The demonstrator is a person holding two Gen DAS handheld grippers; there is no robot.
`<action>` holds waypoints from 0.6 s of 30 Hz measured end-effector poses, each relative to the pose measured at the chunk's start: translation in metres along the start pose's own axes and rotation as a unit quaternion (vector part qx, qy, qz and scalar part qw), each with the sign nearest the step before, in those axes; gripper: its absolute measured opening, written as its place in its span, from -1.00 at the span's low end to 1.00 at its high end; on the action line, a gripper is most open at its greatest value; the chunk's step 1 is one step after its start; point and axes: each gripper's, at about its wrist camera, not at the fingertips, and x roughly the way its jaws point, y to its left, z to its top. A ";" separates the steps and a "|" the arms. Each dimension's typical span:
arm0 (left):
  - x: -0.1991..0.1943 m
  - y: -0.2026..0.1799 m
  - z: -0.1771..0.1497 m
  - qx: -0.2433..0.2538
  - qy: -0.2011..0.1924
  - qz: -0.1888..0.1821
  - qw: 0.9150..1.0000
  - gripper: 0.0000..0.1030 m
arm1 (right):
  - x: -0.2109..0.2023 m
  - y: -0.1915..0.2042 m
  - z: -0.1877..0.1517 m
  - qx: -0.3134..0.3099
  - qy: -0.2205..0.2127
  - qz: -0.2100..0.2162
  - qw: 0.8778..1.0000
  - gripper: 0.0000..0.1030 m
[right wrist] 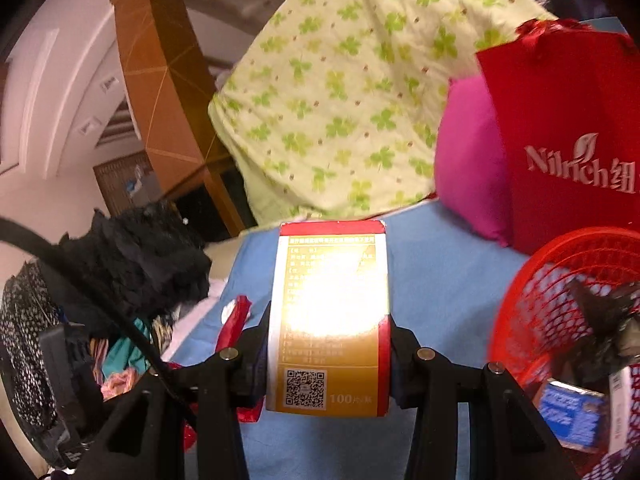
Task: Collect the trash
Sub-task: 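Drop the orange-yellow box and red bag into the red basket with both tools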
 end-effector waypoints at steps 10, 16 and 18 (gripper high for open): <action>0.025 -0.106 0.028 0.079 -0.003 -0.082 0.994 -0.64 | -0.061 -0.079 0.023 0.087 -0.083 -0.048 0.992 -0.05; 0.050 -0.164 0.030 0.107 0.016 -0.119 0.987 -0.57 | -0.100 -0.146 0.027 0.173 -0.121 -0.081 0.974 -0.01; 0.060 -0.177 0.028 0.111 0.020 -0.120 0.986 -0.44 | -0.110 -0.169 0.025 0.214 -0.125 -0.079 0.966 0.16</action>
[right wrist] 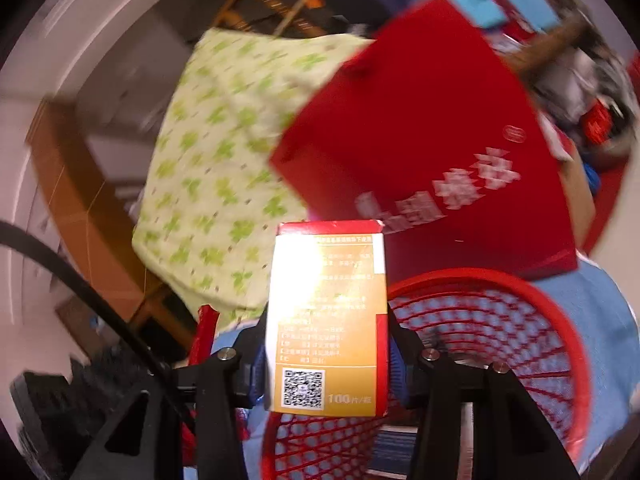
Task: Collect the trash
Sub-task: 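Drop the orange-yellow box and red bag into the red basket with both tools, then grasp the second red plastic bag with the right tool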
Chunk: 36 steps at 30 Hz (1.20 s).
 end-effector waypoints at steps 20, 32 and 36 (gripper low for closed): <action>-0.036 0.078 -0.069 -0.027 0.043 0.124 0.991 0.47 | -0.002 0.051 -0.014 -0.058 -0.019 0.077 0.995 0.49; -0.127 0.223 -0.119 -0.152 0.023 0.271 0.950 0.47 | 0.050 0.154 -0.101 -0.152 0.093 0.158 0.971 0.49; -0.141 0.251 -0.134 -0.179 0.020 0.305 0.935 0.47 | 0.082 0.173 -0.138 -0.161 0.165 0.149 0.962 0.49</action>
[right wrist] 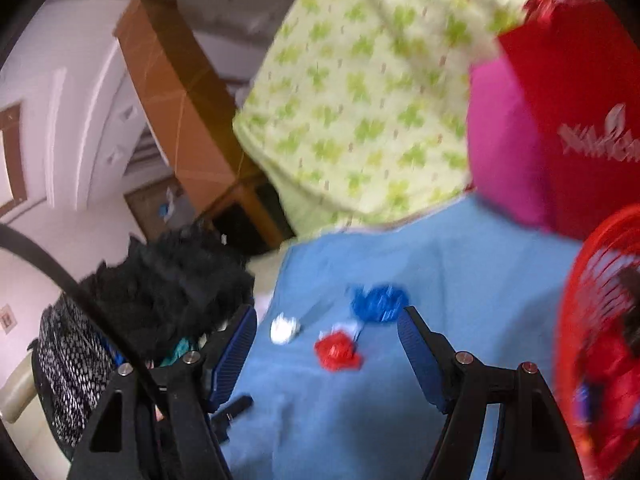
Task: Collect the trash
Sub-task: 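Grasp the second red plastic bag with the right tool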
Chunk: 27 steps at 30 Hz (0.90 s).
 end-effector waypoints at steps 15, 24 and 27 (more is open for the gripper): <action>0.029 0.059 -0.005 -0.097 0.047 0.025 0.994 0.47 | 0.182 -0.006 -0.036 0.041 0.164 -0.031 0.985 0.49; 0.042 0.069 -0.007 -0.106 0.071 0.031 0.991 0.47 | 0.269 -0.024 -0.056 0.046 0.212 -0.032 0.976 0.32; 0.043 0.072 -0.008 -0.112 0.076 0.032 0.990 0.47 | 0.282 -0.017 -0.070 0.012 0.249 -0.042 0.968 -0.02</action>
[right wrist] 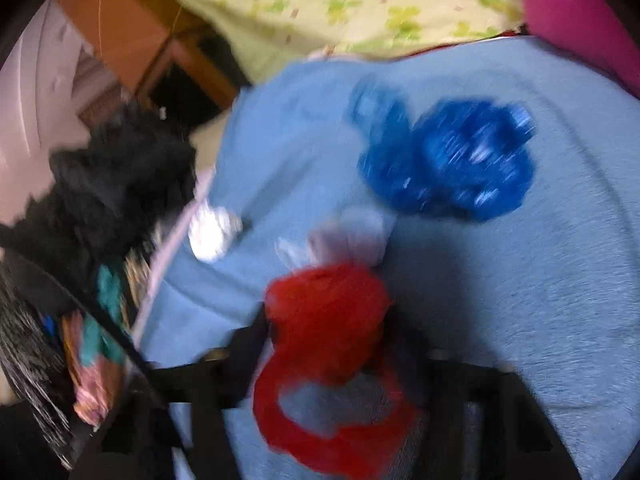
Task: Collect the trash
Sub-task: 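Grasp the second red plastic bag with the right tool, then grasp the white crumpled paper with the left tool while the right tool holds the red bag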
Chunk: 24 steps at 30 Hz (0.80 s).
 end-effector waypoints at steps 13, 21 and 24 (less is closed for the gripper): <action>0.018 -0.053 0.010 0.092 -0.020 -0.005 0.996 0.48 | -0.088 -0.012 -0.020 0.016 -0.015 -0.048 0.999 -0.05; 0.070 -0.113 0.036 0.147 -0.026 -0.051 0.987 0.48 | -0.118 -0.058 -0.024 0.052 -0.004 -0.096 0.994 -0.05; 0.089 -0.130 0.043 0.155 -0.021 -0.062 0.986 0.48 | -0.115 -0.075 -0.026 0.072 0.019 -0.098 0.992 -0.04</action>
